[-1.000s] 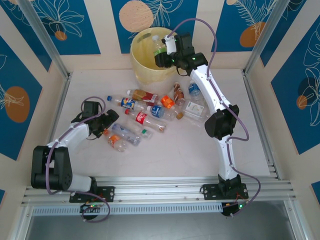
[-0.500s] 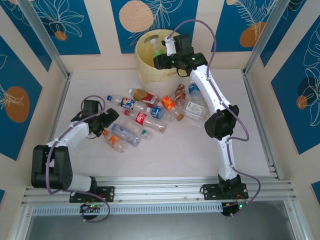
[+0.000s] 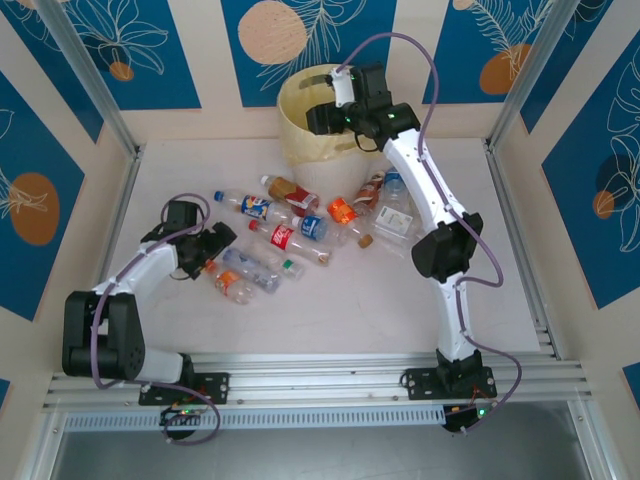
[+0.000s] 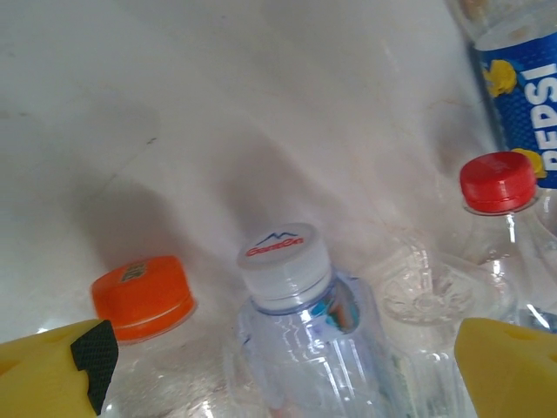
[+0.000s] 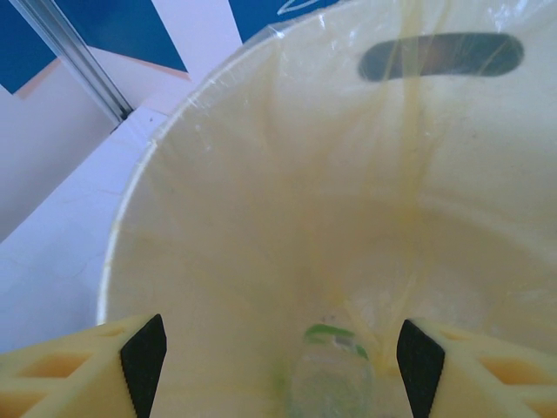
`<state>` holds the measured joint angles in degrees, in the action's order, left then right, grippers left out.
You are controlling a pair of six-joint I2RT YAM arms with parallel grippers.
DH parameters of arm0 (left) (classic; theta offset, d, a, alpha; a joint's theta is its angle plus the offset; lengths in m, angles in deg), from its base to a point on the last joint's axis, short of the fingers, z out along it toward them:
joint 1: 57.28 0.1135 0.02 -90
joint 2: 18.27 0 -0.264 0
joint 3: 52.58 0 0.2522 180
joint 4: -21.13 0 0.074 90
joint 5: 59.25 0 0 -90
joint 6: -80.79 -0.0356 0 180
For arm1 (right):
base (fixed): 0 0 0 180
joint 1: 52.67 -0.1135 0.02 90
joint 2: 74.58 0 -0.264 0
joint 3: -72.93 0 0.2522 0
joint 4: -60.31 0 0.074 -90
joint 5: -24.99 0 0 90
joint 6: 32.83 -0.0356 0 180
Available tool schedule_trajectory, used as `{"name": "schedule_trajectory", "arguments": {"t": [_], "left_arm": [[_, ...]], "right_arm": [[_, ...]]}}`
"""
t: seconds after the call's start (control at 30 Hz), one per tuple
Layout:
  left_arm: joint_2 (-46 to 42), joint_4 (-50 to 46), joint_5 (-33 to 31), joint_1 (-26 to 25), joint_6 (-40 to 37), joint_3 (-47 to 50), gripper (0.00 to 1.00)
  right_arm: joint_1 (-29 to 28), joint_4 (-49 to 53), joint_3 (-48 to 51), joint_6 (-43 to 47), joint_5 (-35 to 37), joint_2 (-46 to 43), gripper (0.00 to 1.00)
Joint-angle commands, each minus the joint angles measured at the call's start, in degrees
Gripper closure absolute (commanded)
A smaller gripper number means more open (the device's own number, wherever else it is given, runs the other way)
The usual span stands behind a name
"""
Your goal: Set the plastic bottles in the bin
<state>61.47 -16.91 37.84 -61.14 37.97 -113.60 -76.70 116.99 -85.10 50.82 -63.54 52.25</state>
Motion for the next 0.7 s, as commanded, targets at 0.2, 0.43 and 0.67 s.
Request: {"name": "schedule_trajectory", "arguments": {"t": [0.2,0.43,0.67], "left_arm": [[-5.9,-11.2,-6.9,-2.6,-5.5,-1.1,0.0],[-8.6,-15.3,-10.9,-8.9,-2.5,-0.6,0.0],[-10.6,-12.9,-9.7,-9.3,6.7,4.5,0.0]], "right_arm": [[-1.3,-6.8,10.5,-2.8,-1.9,-14.6,0.21],[-2.7,-24.1,41.3,-6.4,1.4,-34.6,0.0],[-2.6,-36.3,68.6,-10.0,8.3,-53.0,0.01]]}}
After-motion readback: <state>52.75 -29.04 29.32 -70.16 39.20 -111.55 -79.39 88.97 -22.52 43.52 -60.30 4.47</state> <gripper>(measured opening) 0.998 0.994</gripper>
